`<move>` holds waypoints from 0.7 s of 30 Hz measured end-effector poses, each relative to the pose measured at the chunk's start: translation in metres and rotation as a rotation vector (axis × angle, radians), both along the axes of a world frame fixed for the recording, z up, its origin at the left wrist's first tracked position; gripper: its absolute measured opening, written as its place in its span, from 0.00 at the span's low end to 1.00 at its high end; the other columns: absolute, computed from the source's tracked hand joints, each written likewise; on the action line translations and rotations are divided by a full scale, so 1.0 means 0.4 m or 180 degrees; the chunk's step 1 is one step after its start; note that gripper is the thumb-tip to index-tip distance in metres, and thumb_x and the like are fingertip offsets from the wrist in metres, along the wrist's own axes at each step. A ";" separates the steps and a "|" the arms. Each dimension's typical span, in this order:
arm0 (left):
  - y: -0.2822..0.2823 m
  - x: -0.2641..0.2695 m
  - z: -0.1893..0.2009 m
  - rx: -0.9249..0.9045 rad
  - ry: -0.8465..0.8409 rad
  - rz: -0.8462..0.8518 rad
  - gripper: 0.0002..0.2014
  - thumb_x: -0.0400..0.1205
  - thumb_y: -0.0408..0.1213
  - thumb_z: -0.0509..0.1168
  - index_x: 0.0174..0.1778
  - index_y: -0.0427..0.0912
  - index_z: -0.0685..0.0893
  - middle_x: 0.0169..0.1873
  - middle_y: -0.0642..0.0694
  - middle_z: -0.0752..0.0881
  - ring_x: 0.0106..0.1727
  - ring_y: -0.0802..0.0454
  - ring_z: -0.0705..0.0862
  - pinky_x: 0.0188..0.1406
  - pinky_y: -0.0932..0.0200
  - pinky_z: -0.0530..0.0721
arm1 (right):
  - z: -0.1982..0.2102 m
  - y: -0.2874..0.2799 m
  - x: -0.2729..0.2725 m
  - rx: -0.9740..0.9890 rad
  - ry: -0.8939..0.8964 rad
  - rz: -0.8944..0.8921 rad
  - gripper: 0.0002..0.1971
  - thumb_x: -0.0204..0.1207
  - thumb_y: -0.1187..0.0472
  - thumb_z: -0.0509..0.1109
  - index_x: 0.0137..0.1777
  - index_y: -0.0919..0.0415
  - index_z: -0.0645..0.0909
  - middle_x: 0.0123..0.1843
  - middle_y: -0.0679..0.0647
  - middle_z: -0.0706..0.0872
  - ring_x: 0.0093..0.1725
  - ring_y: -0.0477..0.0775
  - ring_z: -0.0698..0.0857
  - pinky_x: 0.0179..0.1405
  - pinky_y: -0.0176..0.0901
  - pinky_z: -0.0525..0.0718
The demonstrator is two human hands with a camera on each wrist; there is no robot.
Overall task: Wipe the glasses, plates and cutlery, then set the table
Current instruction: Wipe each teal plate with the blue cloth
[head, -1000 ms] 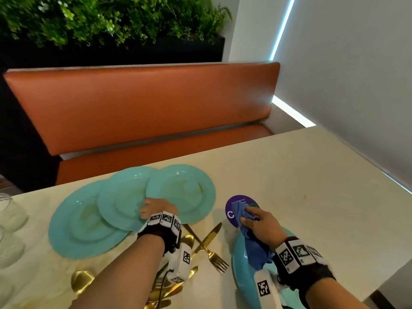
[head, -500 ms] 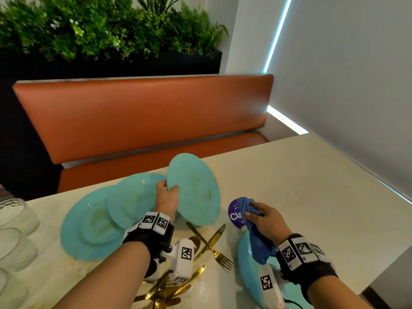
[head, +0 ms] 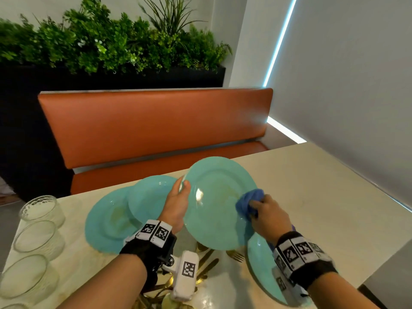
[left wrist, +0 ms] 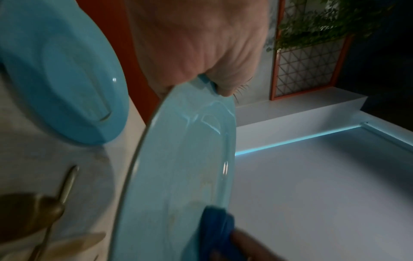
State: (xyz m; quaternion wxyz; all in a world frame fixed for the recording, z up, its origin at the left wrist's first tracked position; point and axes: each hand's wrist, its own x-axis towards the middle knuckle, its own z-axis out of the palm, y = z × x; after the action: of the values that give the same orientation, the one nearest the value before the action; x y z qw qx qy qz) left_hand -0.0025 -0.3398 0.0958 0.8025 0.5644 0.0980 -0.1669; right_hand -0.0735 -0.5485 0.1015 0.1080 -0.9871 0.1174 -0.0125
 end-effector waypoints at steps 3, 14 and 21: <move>-0.010 -0.018 0.016 -0.0080 -0.0105 -0.0054 0.11 0.88 0.45 0.54 0.64 0.59 0.75 0.59 0.44 0.85 0.56 0.42 0.86 0.54 0.43 0.85 | 0.003 0.074 -0.008 0.0442 -0.0585 0.0075 0.16 0.79 0.53 0.63 0.63 0.57 0.79 0.60 0.62 0.76 0.53 0.65 0.81 0.48 0.49 0.79; 0.027 -0.034 0.051 -0.0058 -0.0427 -0.0153 0.09 0.88 0.41 0.54 0.58 0.58 0.78 0.52 0.51 0.87 0.52 0.49 0.86 0.55 0.47 0.84 | -0.018 0.148 -0.033 0.0684 -0.0762 0.0335 0.18 0.79 0.48 0.60 0.62 0.56 0.81 0.61 0.62 0.77 0.54 0.66 0.82 0.48 0.50 0.79; 0.078 -0.028 0.032 -0.0039 -0.0420 -0.0218 0.14 0.88 0.43 0.55 0.69 0.52 0.75 0.58 0.44 0.86 0.55 0.44 0.87 0.55 0.44 0.85 | 0.002 0.073 -0.037 -0.0028 -0.0247 0.0403 0.12 0.80 0.51 0.60 0.59 0.45 0.81 0.61 0.58 0.77 0.55 0.63 0.82 0.47 0.45 0.77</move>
State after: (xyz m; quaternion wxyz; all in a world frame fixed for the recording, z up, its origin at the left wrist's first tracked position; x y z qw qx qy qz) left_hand -0.0135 -0.3087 0.1087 0.8045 0.5722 0.0245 -0.1573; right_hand -0.0884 -0.5193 0.1021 0.1088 -0.9918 0.0503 -0.0443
